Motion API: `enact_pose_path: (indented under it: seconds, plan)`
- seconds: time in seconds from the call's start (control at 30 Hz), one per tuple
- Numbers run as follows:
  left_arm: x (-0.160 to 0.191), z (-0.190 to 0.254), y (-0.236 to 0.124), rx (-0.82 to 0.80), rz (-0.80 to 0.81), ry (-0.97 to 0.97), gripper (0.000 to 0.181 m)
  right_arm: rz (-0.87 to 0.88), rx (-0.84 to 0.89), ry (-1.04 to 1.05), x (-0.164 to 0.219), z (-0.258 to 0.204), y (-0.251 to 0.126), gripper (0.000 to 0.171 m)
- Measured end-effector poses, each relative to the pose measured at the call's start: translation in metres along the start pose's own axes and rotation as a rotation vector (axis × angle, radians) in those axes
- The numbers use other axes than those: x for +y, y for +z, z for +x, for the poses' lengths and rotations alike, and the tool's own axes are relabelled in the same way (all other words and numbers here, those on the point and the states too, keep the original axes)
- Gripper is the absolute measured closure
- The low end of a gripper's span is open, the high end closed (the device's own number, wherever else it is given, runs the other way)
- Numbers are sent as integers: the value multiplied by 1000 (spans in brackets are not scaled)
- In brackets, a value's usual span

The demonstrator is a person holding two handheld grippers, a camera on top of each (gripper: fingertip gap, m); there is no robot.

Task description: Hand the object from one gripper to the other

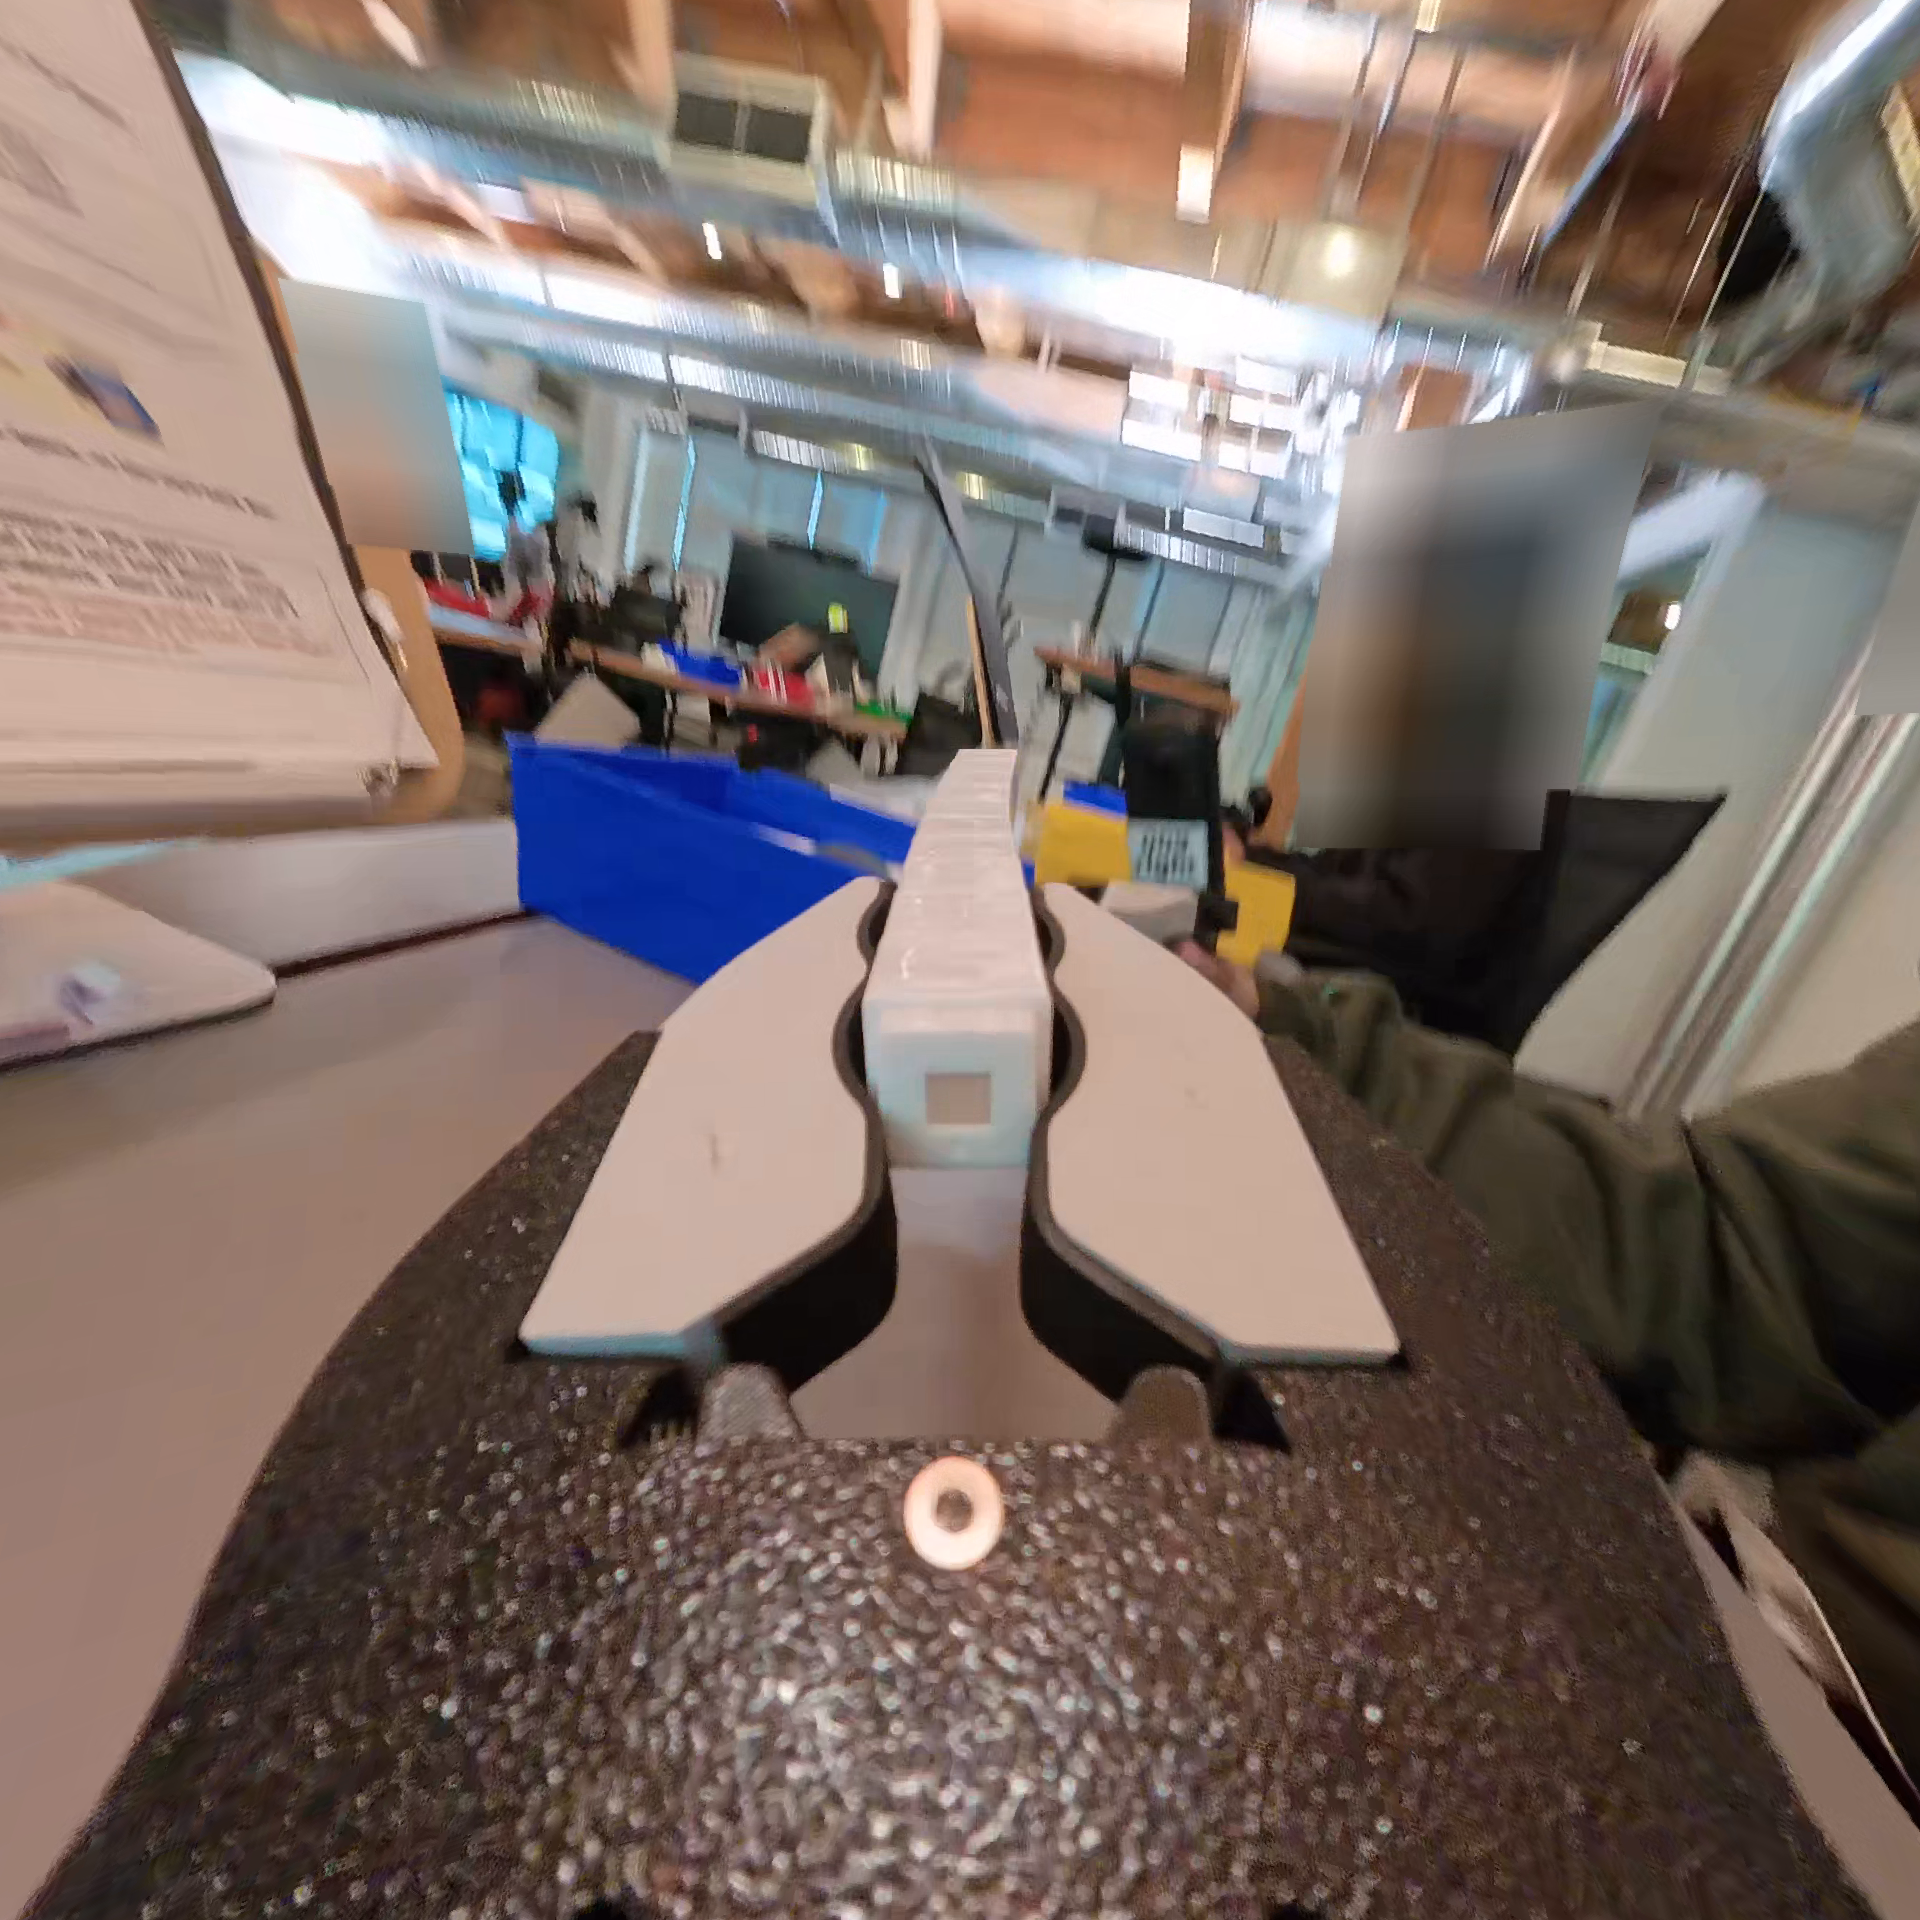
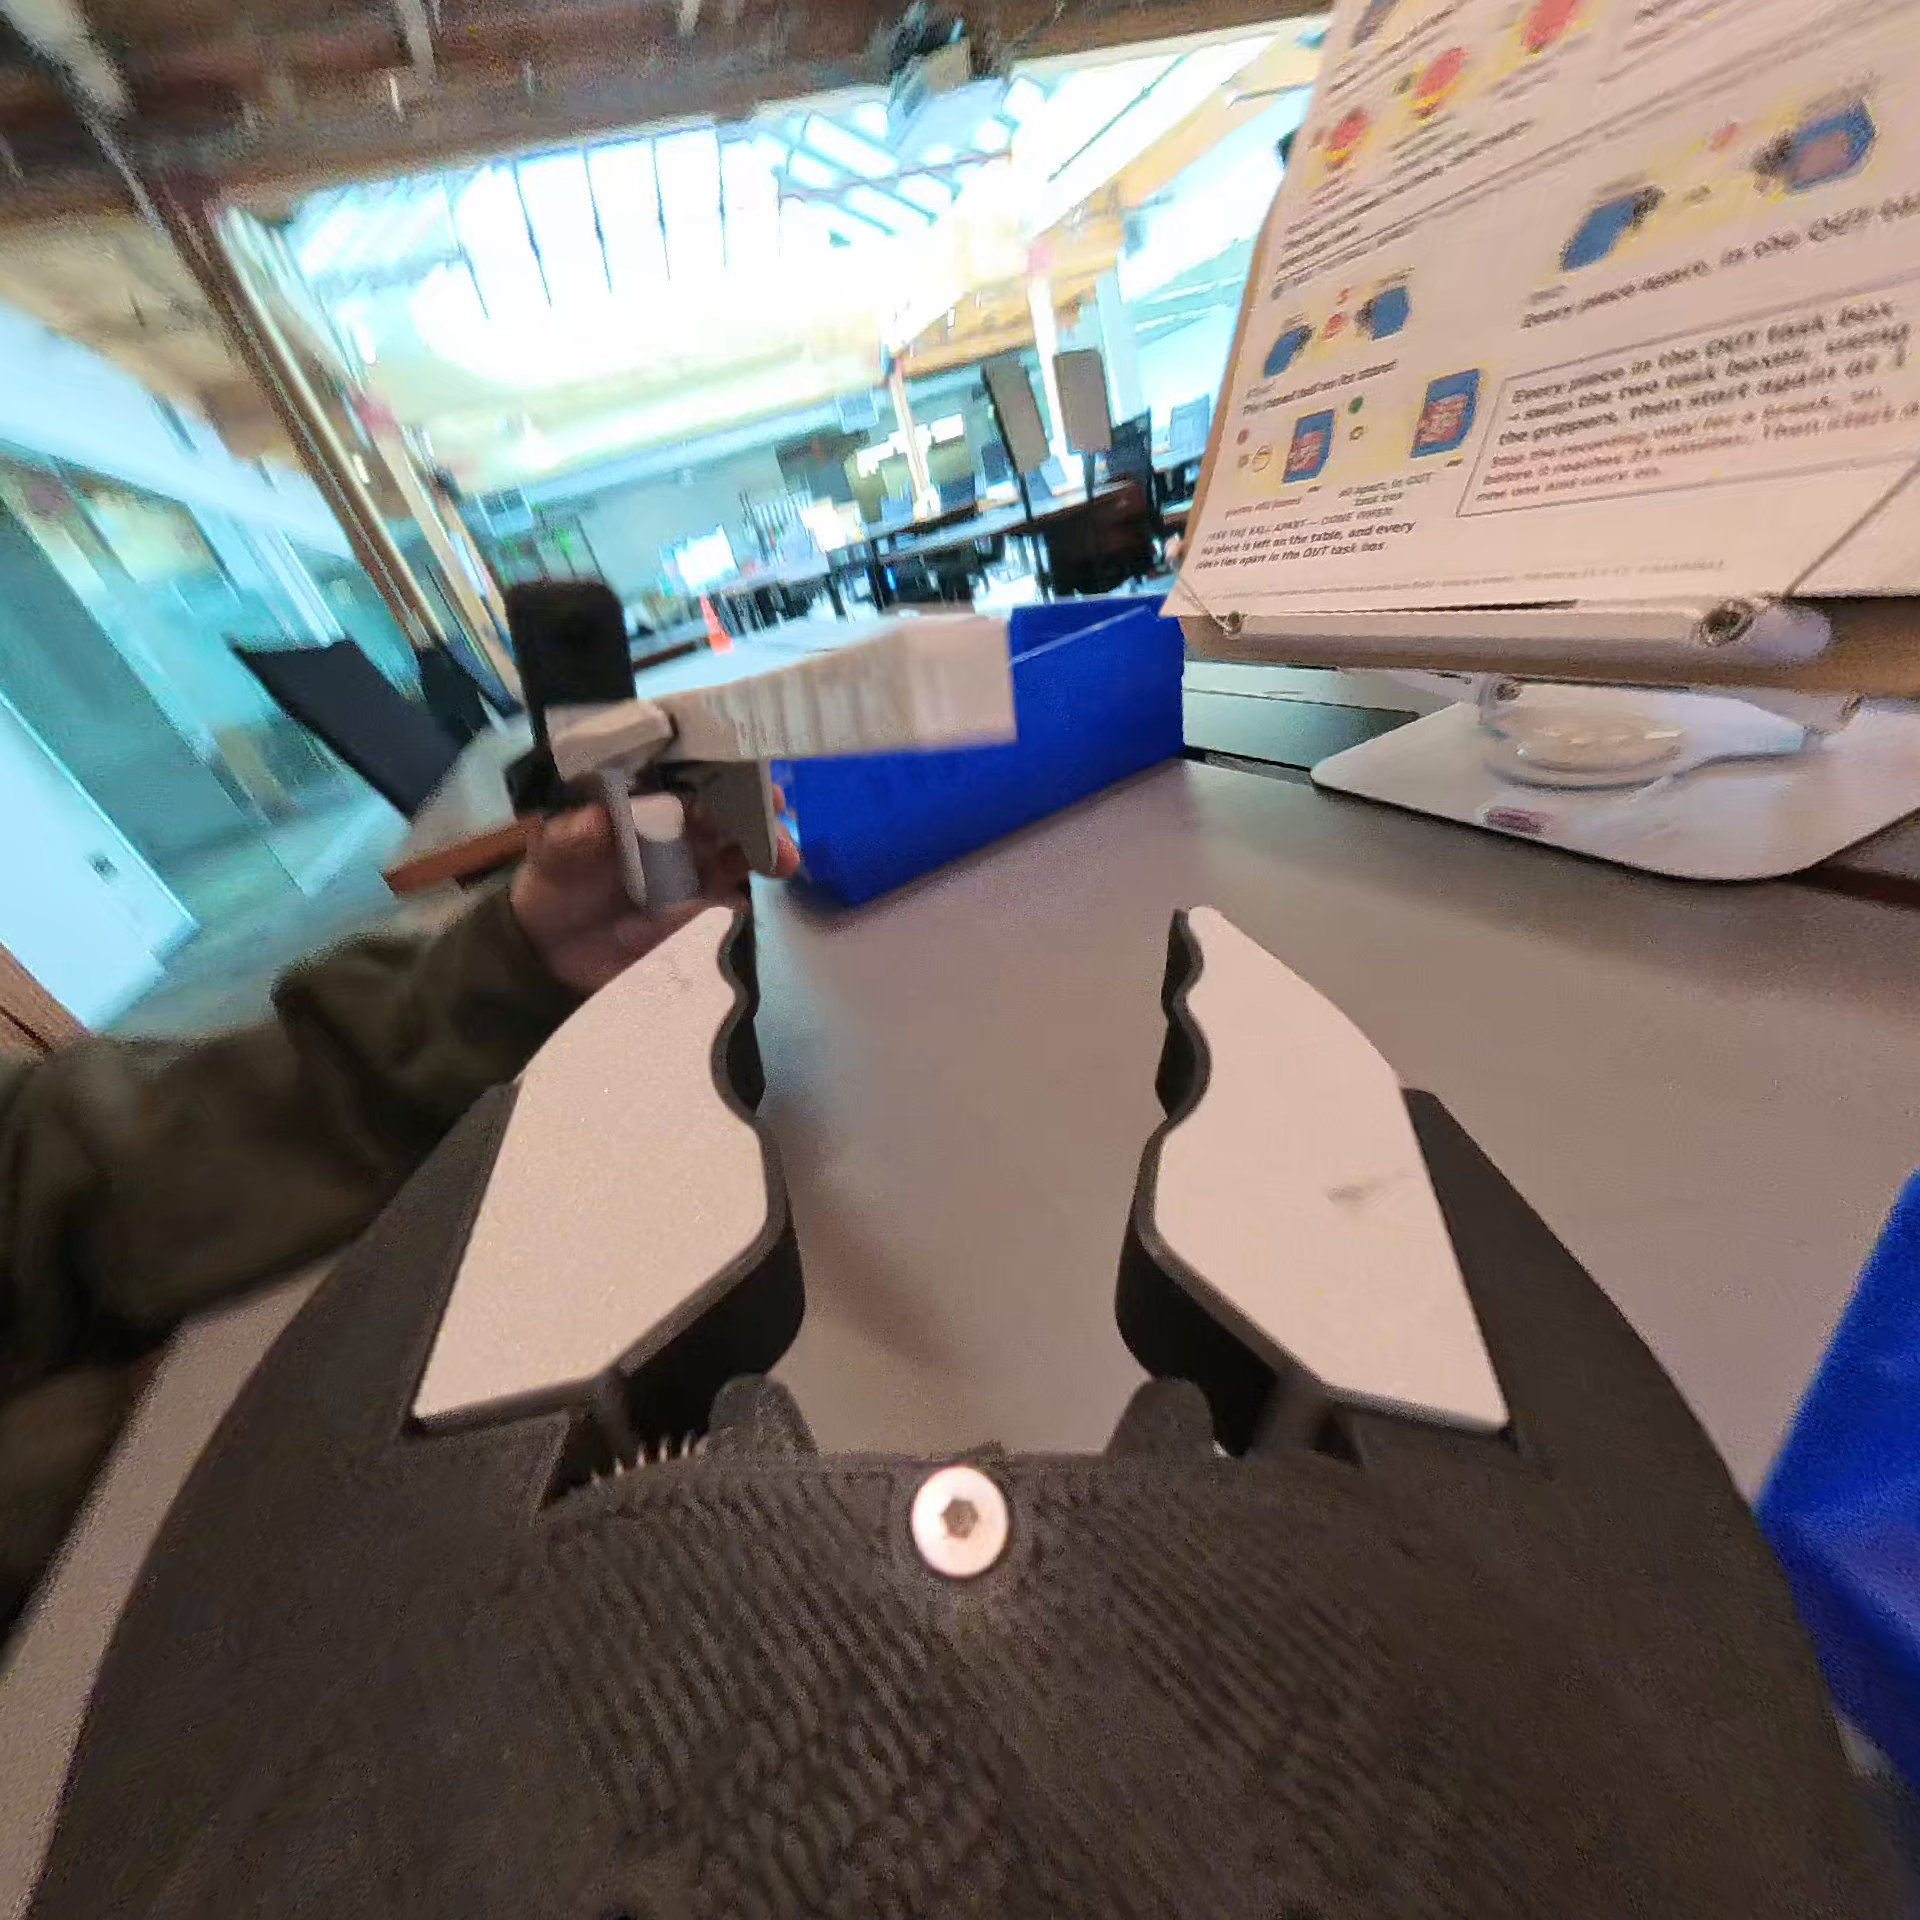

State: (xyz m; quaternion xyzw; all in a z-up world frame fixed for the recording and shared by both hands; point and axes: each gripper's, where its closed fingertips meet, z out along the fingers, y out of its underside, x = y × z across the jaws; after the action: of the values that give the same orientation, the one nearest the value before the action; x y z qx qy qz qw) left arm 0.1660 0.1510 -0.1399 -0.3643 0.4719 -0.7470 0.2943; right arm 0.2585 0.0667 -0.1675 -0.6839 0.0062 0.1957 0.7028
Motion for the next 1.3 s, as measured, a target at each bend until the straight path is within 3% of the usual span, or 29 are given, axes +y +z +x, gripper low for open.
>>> enact_pose_path:
  seconds: [0.17, 0.37, 0.57, 0.7, 0.97, 1.1, 1.3]
  plan:
    - [-1, 14, 10, 93, 113, -103, 157, 182, -117, 170, -7, -28, 26, 106]
    - [21, 32, 24, 154, 3, -50, 157, 259, -179, 88, -7, -61, 40, 142]
    - [41, 40, 24, 196, -150, 21, 154, 192, -287, 39, -13, -70, 29, 149]
    - [60, 18, 14, 52, -373, 240, 113, 107, -308, -21, -16, -69, 15, 150]
    - [75, 23, 14, 73, -489, 380, 124, -152, -197, -351, 14, -62, 16, 149]
    - [90, 28, 15, 107, -562, 466, 158, -228, -212, -452, 30, -73, 24, 149]
    - [95, 28, 19, 99, -596, 471, 159, -201, -225, -469, 28, -78, 25, 149]
